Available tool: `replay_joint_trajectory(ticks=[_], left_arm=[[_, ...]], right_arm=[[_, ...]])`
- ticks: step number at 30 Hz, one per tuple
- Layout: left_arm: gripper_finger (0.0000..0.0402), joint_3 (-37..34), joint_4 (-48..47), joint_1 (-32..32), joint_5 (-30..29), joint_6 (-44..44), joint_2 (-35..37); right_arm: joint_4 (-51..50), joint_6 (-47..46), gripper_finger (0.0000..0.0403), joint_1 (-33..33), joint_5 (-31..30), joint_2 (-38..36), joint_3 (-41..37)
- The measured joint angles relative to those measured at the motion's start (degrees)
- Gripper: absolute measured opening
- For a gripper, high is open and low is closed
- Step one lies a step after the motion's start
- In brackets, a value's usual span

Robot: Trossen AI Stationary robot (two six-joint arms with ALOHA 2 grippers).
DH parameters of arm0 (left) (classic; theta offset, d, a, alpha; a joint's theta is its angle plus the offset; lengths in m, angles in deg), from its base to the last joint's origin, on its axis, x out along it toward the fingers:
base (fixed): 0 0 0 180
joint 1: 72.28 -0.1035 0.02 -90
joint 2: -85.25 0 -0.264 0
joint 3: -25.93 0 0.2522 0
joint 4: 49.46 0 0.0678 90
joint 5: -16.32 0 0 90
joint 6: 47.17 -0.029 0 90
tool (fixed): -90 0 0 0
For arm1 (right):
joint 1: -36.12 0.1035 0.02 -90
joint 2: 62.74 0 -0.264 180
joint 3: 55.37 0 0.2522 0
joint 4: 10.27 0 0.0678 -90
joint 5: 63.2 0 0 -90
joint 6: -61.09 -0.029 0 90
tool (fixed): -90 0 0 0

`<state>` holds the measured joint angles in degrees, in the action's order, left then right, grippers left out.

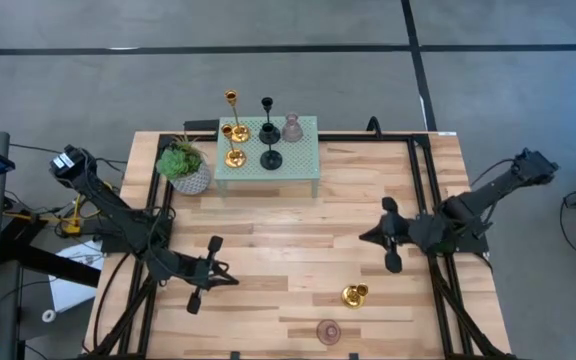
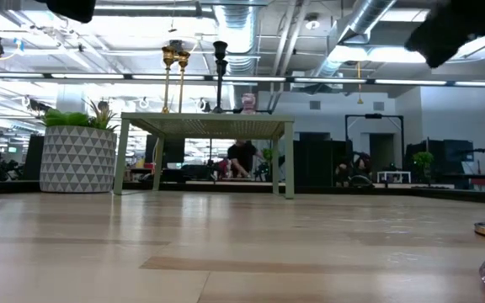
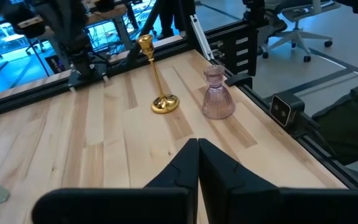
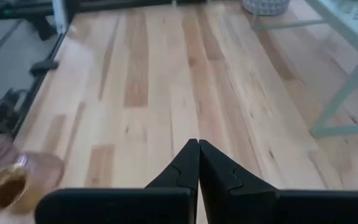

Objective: Pick & Place candle stick holders
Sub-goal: Put the golden candle holder on the shelf

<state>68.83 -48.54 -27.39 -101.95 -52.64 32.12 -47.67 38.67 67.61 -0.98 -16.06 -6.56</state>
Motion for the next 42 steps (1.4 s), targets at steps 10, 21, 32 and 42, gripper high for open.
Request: replay_joint_trajectory(ticks=[10, 21, 32, 42], left_arm=[[0.0009, 0.0, 0.0, 0.0, 0.0, 0.1, 0.0], [0.0009, 0.0, 0.2, 0.0, 0.0, 0.2, 0.0], [0.001, 0.0, 0.8, 0.0, 0.0, 0.2, 0.0], [0.0007, 0.0, 0.9, 0.0, 0.0, 0.2, 0.0]], right_arm=[[-8.6, -20.2, 0.0, 19.3, -14.1, 1.4, 0.0], [-9.0, -41.9, 0.0, 35.2, -26.3, 17.9, 0.0], [5.0, -57.1, 0.0, 36.1, -28.9, 36.6, 0.0], [20.1, -58.6, 0.0, 33.7, -26.0, 44.6, 0.0]])
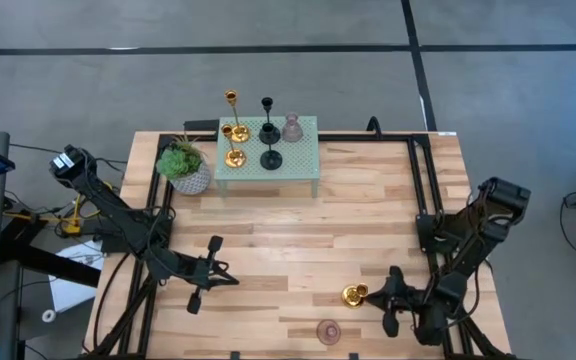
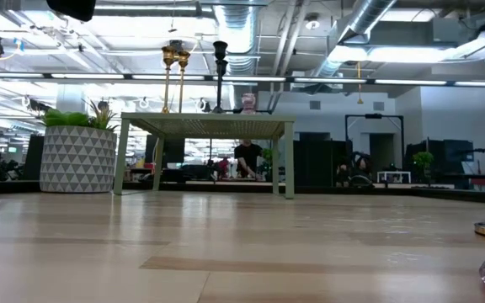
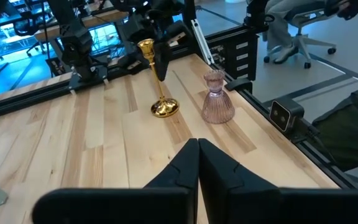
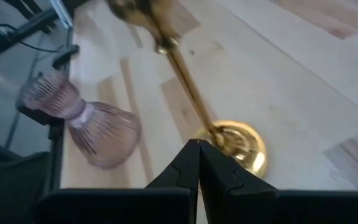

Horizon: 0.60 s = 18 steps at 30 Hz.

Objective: Pick & Place candle stick holders
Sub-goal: Put the golden candle holder on the shelf

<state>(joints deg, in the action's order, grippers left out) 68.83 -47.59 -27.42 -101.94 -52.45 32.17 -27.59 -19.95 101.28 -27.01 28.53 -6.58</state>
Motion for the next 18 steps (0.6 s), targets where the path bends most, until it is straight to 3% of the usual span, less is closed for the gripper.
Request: replay_joint_trajectory(ticks=[8, 18], left_arm=[[0.001, 0.0, 0.3, 0.0, 0.0, 0.0, 0.0], [0.0011, 0.0, 0.3, 0.0, 0.0, 0.0, 0.0]], right_arm=[[2.1, 1.3, 0.0018, -3.2, 0.4, -0.2, 0.0], [2.4, 2.4, 0.015, -6.7, 8.6, -0.2, 0.0]])
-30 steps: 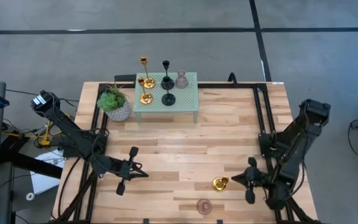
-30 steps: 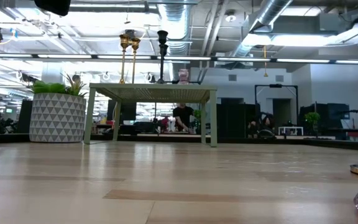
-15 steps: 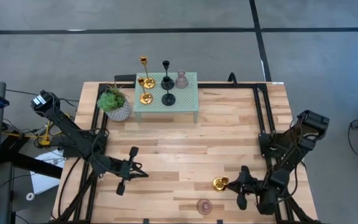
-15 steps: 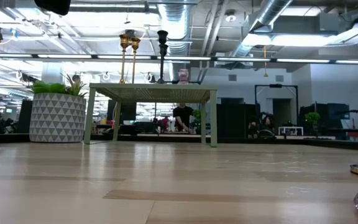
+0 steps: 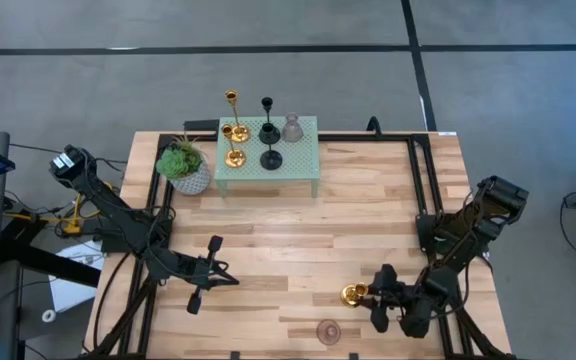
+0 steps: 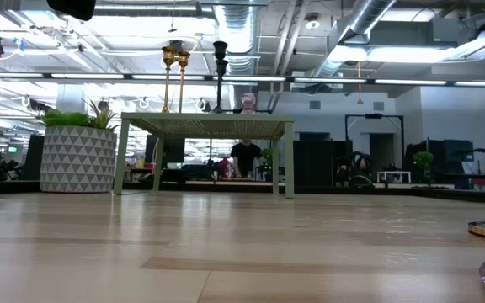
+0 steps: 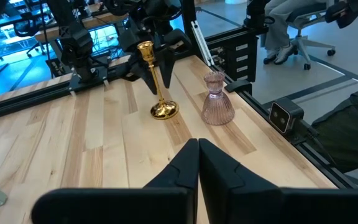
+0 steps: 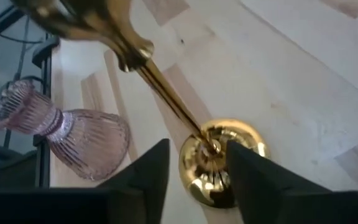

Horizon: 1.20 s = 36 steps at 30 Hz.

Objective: Pick & Place candle stick holders
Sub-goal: Put the golden candle holder on the shelf

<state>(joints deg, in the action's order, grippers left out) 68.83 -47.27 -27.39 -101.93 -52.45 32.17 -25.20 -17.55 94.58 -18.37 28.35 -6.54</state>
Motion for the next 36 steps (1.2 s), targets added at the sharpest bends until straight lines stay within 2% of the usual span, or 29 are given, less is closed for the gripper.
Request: replay_joint_trajectory(ticks=[5, 10, 15, 23, 30, 36], left_arm=[[0.0012, 0.0, 0.0, 0.0, 0.0, 0.0, 0.0], [0.0012, 0.0, 0.0, 0.0, 0.0, 0.0, 0.0], [0.0012, 0.0, 0.0, 0.0, 0.0, 0.0, 0.0], [0.0012, 0.0, 0.0, 0.0, 0.0, 0.0, 0.0], [0.0012, 0.0, 0.0, 0.0, 0.0, 0.0, 0.0], [0.0012, 0.0, 0.5, -0.1, 0.0, 0.0, 0.0]], right_arm=[[0.6, 4.0, 0.0192, -1.6, 0.1, 0.0, 0.0], [0.8, 5.6, 0.0195, -3.5, 0.3, 0.0, 0.0], [0.8, 5.7, 0.0153, -4.3, 0.5, 0.0, 0.0], [1.3, 6.3, 0.0015, -4.2, 1.8, -0.2, 0.1], [1.7, 11.4, 0.0009, -4.4, 1.8, -0.1, 0.4], [1.4, 18.2, 0.0006, -7.3, 1.9, -0.8, 1.9]])
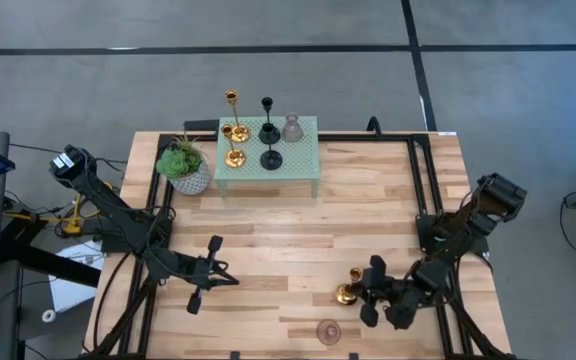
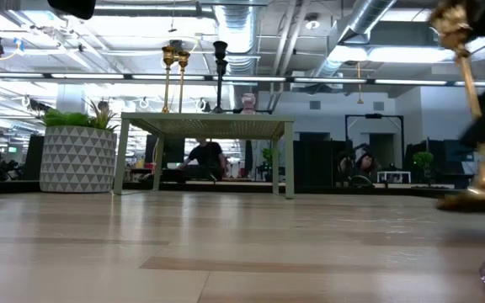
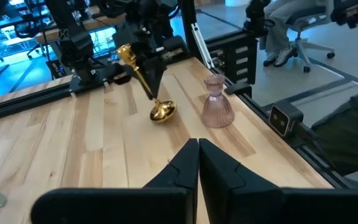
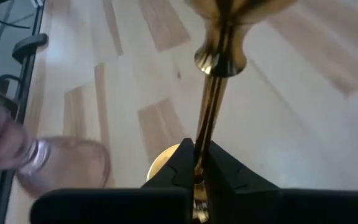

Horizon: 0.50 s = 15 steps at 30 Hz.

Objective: Pick & Place candle stick holders
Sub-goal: Put the golden candle holder on the shelf

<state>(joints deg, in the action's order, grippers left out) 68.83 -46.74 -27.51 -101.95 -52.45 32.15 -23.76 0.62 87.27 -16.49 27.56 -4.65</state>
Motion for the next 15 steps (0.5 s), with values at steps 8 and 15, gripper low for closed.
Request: replay_joint_trajectory(ticks=[8, 15], left_arm=[[0.0014, 0.0, 2.1, -6.2, -2.8, 1.3, 0.0], [0.0063, 0.0, 2.3, -12.9, -2.8, 1.3, -2.3]], right_arm=[[0.2, 15.3, 0.0003, -6.7, 1.6, -6.1, 0.9], [3.7, 29.9, 0.0001, -16.0, 9.3, -11.9, 0.9]])
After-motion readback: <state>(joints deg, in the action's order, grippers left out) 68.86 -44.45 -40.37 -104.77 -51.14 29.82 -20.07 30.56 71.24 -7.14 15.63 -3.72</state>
